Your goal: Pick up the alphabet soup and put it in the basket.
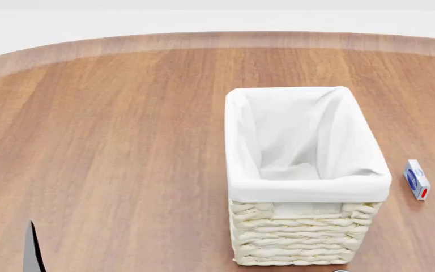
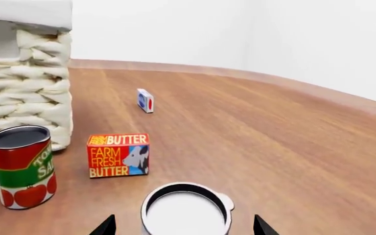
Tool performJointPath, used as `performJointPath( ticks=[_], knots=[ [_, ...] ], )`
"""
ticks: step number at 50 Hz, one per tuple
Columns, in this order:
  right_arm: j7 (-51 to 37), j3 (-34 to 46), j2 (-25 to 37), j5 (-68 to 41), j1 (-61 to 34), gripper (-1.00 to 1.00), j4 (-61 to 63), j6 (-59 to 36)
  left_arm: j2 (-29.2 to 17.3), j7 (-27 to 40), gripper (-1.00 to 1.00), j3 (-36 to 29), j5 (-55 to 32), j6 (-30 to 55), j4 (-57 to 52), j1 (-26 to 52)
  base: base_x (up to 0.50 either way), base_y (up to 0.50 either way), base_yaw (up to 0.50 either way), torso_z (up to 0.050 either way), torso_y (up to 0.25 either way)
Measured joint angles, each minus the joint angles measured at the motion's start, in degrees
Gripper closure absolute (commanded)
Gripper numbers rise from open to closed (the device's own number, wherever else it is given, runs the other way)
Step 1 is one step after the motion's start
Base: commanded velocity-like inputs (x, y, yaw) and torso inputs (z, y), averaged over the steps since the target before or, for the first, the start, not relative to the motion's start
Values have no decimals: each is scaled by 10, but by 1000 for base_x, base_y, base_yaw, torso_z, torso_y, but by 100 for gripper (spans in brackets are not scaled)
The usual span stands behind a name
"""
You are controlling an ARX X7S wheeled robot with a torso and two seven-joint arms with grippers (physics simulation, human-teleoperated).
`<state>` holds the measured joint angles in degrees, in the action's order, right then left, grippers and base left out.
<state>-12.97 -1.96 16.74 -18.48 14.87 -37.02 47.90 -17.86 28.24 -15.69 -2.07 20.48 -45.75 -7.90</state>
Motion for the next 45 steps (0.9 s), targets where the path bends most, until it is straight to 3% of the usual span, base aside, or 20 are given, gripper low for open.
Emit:
performJointPath(
  ticks=[12,13,27,45],
  knots=[
    [17,-2,-8,-1,-42,-100,-74,23,-2,4,-100,-2,-2,0,1,0,0,0,0,0,0],
    [19,-2,-8,-2,-45,100,-80,26,-2,4,-100,-3,-2,0,1,1,0,0,0,0,0],
    [18,-2,-10,-21,-39,100,-56,12,-4,7,-100,-4,-5,2,0,2,0,0,0,0,0],
    [-77,-16,71,-40,67,100,361,-169,-8,11,-100,-3,-12,4,-1,4,0,0,0,0,1]
  ],
)
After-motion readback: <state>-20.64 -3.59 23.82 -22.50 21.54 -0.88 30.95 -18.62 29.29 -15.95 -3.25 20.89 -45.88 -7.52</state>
